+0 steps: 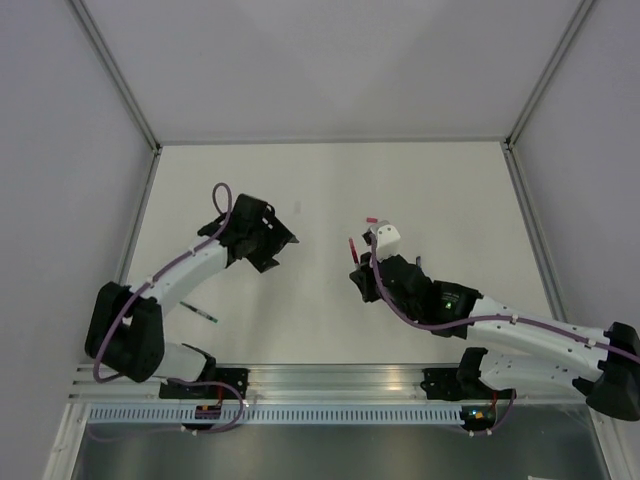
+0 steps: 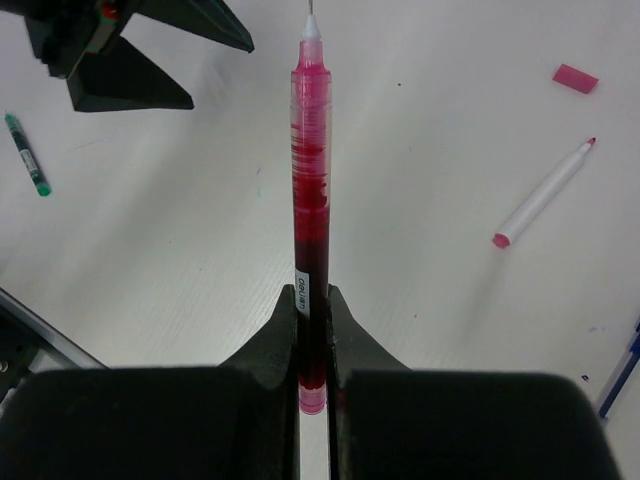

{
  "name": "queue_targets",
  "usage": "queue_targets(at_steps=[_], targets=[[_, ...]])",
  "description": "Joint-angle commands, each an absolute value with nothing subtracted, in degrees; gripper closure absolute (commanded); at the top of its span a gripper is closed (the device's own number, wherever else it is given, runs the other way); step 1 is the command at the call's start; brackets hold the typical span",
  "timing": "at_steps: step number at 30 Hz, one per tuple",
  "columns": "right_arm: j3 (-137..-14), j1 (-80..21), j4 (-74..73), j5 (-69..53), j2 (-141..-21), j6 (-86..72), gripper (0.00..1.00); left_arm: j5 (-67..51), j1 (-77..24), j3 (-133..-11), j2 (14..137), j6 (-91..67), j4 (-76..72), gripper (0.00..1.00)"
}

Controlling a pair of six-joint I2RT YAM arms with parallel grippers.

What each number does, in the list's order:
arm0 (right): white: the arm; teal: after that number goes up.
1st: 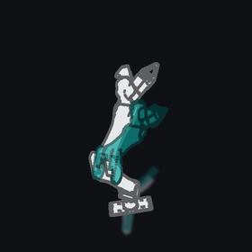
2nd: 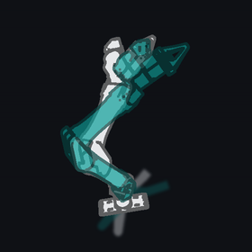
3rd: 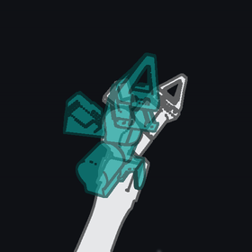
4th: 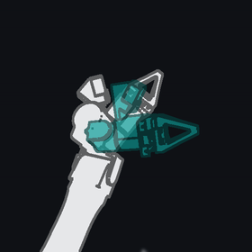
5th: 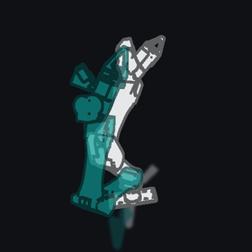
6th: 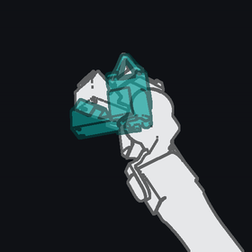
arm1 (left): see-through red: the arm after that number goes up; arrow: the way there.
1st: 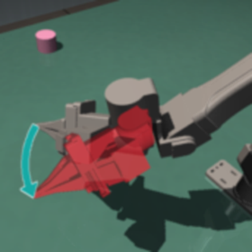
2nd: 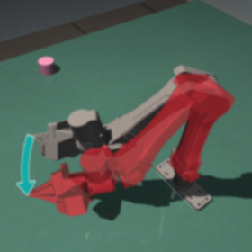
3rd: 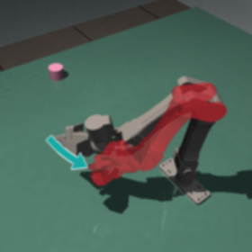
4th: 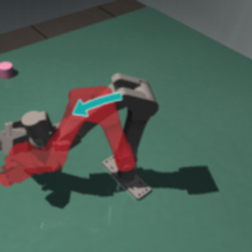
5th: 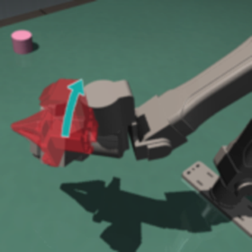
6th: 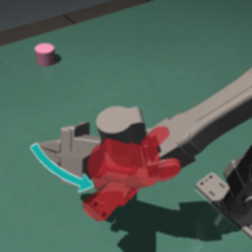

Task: Insert the pens into the pen caps

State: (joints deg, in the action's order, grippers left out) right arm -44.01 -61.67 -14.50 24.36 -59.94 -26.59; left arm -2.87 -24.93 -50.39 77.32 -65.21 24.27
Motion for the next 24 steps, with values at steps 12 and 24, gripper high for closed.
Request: queue_targets(at_steps=[12, 24], targets=[[-39.5, -61.9, -13.8, 22.0, -52.1, -21.6, 1.00, 10.4, -20.2, -69.3, 97.6, -77.5, 47.6, 0.30], [-38.8, -61.9, -13.4, 21.0, -51.2, -21.0, 1.00, 15.0, -19.2, -71.5, 106.2, -78.7, 49.2, 0.36]])
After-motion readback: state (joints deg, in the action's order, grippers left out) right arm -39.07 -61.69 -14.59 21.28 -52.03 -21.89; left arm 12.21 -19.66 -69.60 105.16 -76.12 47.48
